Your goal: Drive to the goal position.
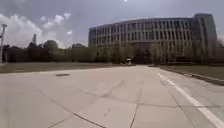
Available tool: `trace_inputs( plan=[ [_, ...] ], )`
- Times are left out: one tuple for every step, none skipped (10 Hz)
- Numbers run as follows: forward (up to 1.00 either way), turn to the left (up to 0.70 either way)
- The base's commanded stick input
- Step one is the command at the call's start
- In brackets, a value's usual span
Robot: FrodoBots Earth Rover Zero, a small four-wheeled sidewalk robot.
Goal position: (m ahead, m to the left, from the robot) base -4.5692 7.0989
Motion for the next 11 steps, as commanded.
trace_inputs(
  plan=[
    [0.70, 0.03],
    [0.70, 0.00],
    [0.70, -0.32],
    [0.70, -0.32],
    [0.70, -0.32],
    [0.70, -0.32],
    [0.70, -0.32],
    [0.70, -0.10],
    [0.70, 0.03],
    [0.70, 0.03],
    [0.70, 0.03]
  ],
)
